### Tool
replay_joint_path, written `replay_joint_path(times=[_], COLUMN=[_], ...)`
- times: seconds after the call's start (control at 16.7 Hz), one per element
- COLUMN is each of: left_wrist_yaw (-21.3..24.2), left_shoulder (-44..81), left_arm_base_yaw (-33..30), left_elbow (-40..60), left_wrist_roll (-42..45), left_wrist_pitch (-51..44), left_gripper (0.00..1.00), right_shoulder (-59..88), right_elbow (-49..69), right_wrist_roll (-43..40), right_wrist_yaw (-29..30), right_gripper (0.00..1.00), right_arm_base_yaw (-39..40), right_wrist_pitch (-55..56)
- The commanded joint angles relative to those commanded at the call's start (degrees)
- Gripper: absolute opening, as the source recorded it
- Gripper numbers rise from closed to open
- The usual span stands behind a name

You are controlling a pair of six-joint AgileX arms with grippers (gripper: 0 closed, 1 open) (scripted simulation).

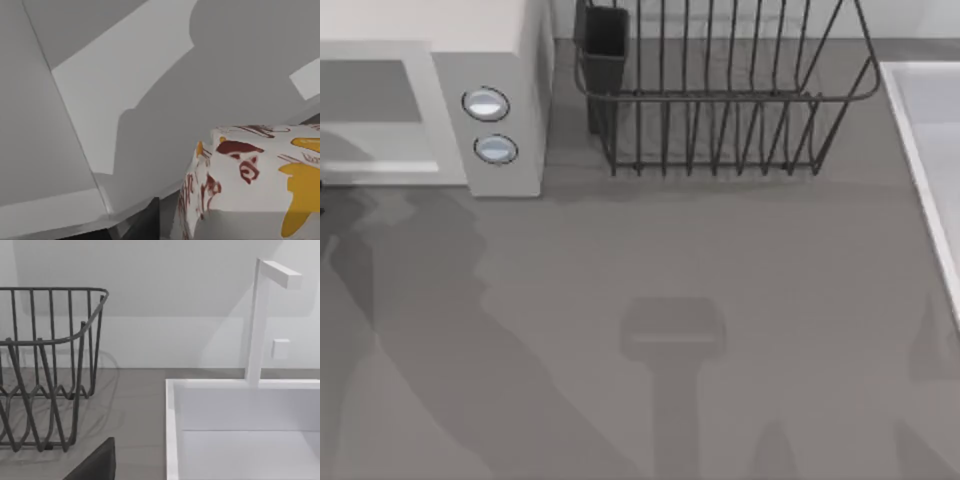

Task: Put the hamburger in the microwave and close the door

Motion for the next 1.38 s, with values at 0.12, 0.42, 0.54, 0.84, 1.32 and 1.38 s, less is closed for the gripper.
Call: replay_joint_path(times=[0.12,0.42,0.54,0.84,1.32,1.38], left_wrist_yaw=[1.6,5.0,6.0,7.0,6.5,6.3], left_shoulder=[2.5,7.5,8.9,10.5,15.2,17.2], left_arm_base_yaw=[-0.6,-2.0,-2.4,-2.8,-3.8,-4.1], left_elbow=[-2.0,-7.4,-9.2,-11.0,-4.4,-1.3], left_wrist_roll=[-9.1,-29.6,-35.6,-41.2,-41.3,-41.4], left_wrist_pitch=[13.4,39.8,46.4,52.2,49.2,47.9], left_gripper=[0.0,0.0,0.0,0.0,0.0,0.0], right_shoulder=[0.0,0.0,0.0,0.0,0.0,0.0], right_elbow=[0.0,0.0,0.0,0.0,0.0,0.0], right_wrist_roll=[0.0,0.0,0.0,0.0,0.0,0.0], right_wrist_yaw=[0.0,0.0,0.0,0.0,0.0,0.0], right_gripper=[1.0,1.0,1.0,1.0,1.0,1.0], right_arm_base_yaw=[0.0,0.0,0.0,0.0,0.0,0.0], right_wrist_pitch=[0.0,0.0,0.0,0.0,0.0,0.0])
